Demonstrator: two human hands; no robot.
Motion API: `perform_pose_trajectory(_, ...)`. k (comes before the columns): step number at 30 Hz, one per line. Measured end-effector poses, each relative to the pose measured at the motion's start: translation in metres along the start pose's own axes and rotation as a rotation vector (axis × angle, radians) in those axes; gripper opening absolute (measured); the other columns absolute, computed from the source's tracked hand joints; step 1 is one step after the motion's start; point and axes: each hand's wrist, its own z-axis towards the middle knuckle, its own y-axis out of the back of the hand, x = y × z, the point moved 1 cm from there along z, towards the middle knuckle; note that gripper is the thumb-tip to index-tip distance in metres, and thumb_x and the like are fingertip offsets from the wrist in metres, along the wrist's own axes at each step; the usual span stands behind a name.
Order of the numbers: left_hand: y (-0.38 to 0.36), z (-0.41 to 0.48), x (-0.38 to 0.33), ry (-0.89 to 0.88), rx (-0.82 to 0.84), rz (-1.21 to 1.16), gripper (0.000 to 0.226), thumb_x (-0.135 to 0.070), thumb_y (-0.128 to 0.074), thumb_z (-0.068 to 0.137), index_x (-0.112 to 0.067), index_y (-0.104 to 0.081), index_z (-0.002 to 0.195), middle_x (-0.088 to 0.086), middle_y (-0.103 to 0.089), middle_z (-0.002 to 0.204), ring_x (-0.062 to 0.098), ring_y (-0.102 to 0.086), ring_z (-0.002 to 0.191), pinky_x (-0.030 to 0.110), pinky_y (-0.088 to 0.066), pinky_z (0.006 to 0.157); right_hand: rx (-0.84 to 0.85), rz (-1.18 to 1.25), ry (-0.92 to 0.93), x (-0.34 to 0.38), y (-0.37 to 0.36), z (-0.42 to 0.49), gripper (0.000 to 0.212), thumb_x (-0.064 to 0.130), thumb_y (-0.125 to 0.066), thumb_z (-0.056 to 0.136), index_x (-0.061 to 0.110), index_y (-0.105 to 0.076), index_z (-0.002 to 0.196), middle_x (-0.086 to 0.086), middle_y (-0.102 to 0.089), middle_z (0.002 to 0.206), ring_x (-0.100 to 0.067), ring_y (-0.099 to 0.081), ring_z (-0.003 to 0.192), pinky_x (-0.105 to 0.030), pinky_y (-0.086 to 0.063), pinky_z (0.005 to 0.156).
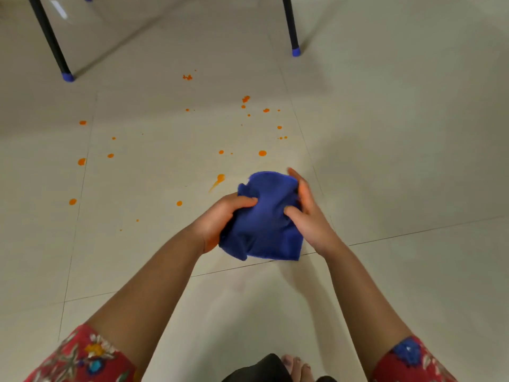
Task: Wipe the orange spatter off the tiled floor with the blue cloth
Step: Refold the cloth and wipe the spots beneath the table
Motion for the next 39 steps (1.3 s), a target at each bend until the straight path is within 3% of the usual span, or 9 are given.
perform_pose_trajectory(3, 0.003, -0.002, -0.022, -0.215, 0.004, 0.081, 0.031, -0.018, -0.056, 0.071, -0.017, -0.066, 0.100, 0.003, -0.071, 0.096, 0.014, -0.068, 0.090, 0.021, -0.052, 0.077, 0.165, -0.082, -0.102, 0.014, 0.004, 0.013, 0.040, 0.025, -0.052, 0.083, 0.024, -0.059, 0.122, -0.011, -0.054, 0.126, -0.024, -0.057, 0.114, -0.025, -0.046, 0.092)
perform_pose_trajectory(7, 0.026, -0.006, -0.050, -0.432, -0.224, 0.051, 0.011, -0.013, -0.055, 0.071, -0.014, -0.062, 0.079, -0.001, -0.065, 0.073, 0.012, -0.062, 0.071, 0.019, -0.049, 0.063, 0.399, -0.369, -0.199, 0.022, 0.029, 0.015, 0.053, 0.056, -0.060, 0.082, 0.007, -0.067, 0.102, -0.001, -0.066, 0.093, -0.014, -0.062, 0.093, -0.031, -0.041, 0.088)
perform_pose_trajectory(11, 0.035, 0.008, -0.045, -0.490, -0.570, 0.156, 0.010, -0.008, -0.058, 0.088, -0.011, -0.059, 0.098, 0.003, -0.060, 0.091, 0.016, -0.056, 0.085, 0.033, -0.048, 0.078, 0.409, -0.053, -0.065, 0.041, 0.027, 0.003, 0.019, 0.030, -0.062, 0.090, 0.017, -0.071, 0.101, 0.002, -0.072, 0.097, -0.008, -0.065, 0.093, -0.019, -0.046, 0.085)
perform_pose_trajectory(14, 0.020, 0.010, -0.025, -0.396, -0.903, 0.159, 0.049, -0.025, -0.072, 0.081, -0.017, -0.048, 0.123, -0.001, -0.050, 0.113, 0.019, -0.053, 0.103, 0.034, -0.044, 0.094, 0.221, 0.225, -0.051, 0.053, 0.017, 0.000, 0.027, 0.032, -0.059, 0.087, 0.023, -0.068, 0.111, 0.003, -0.071, 0.114, -0.011, -0.064, 0.110, -0.030, -0.047, 0.098)
perform_pose_trajectory(18, -0.022, 0.001, -0.023, -0.233, -0.524, 0.024, 0.022, -0.033, -0.047, 0.098, -0.016, -0.057, 0.108, 0.001, -0.063, 0.091, 0.017, -0.061, 0.074, 0.028, -0.048, 0.065, 0.054, 0.064, -0.141, 0.060, 0.007, -0.008, 0.022, 0.038, -0.047, 0.099, 0.031, -0.062, 0.113, 0.003, -0.064, 0.126, -0.010, -0.057, 0.119, -0.039, -0.040, 0.109)
perform_pose_trajectory(24, -0.024, 0.012, -0.013, 0.156, -0.250, 0.119, 0.068, -0.073, -0.031, 0.088, -0.016, -0.065, 0.102, 0.001, -0.069, 0.101, 0.016, -0.064, 0.101, 0.036, -0.045, 0.101, 0.078, 0.398, -0.041, 0.065, 0.011, -0.019, 0.024, 0.023, -0.052, 0.098, 0.023, -0.057, 0.122, -0.003, -0.066, 0.120, -0.017, -0.064, 0.112, -0.034, -0.053, 0.084)
perform_pose_trajectory(29, -0.009, 0.020, -0.023, -0.091, -0.102, 0.077, 0.043, -0.052, -0.041, 0.096, -0.025, -0.065, 0.119, -0.007, -0.070, 0.112, 0.008, -0.066, 0.103, 0.030, -0.042, 0.096, 0.140, 0.514, 0.007, 0.071, 0.023, -0.021, 0.037, 0.030, -0.033, 0.105, 0.014, -0.049, 0.135, -0.006, -0.065, 0.126, -0.018, -0.061, 0.118, -0.033, -0.054, 0.087)
perform_pose_trajectory(35, 0.004, 0.018, -0.047, -0.333, -0.332, 0.047, 0.021, -0.028, -0.063, 0.090, -0.010, -0.060, 0.080, 0.000, -0.065, 0.080, 0.018, -0.060, 0.082, 0.031, -0.047, 0.081, -0.324, 0.033, -0.045, 0.065, 0.048, -0.008, 0.007, 0.021, -0.059, 0.095, 0.020, -0.060, 0.101, 0.008, -0.070, 0.077, -0.010, -0.067, 0.076, -0.024, -0.050, 0.066)
perform_pose_trajectory(39, 0.003, 0.016, -0.054, -0.397, -0.601, 0.154, 0.036, -0.033, -0.074, 0.081, -0.012, -0.052, 0.099, 0.007, -0.060, 0.097, 0.020, -0.060, 0.090, 0.030, -0.047, 0.075, -0.379, -0.103, -0.048, 0.062, 0.053, 0.003, 0.025, 0.021, -0.066, 0.089, 0.022, -0.049, 0.107, 0.000, -0.062, 0.073, -0.018, -0.060, 0.071, -0.034, -0.050, 0.072)
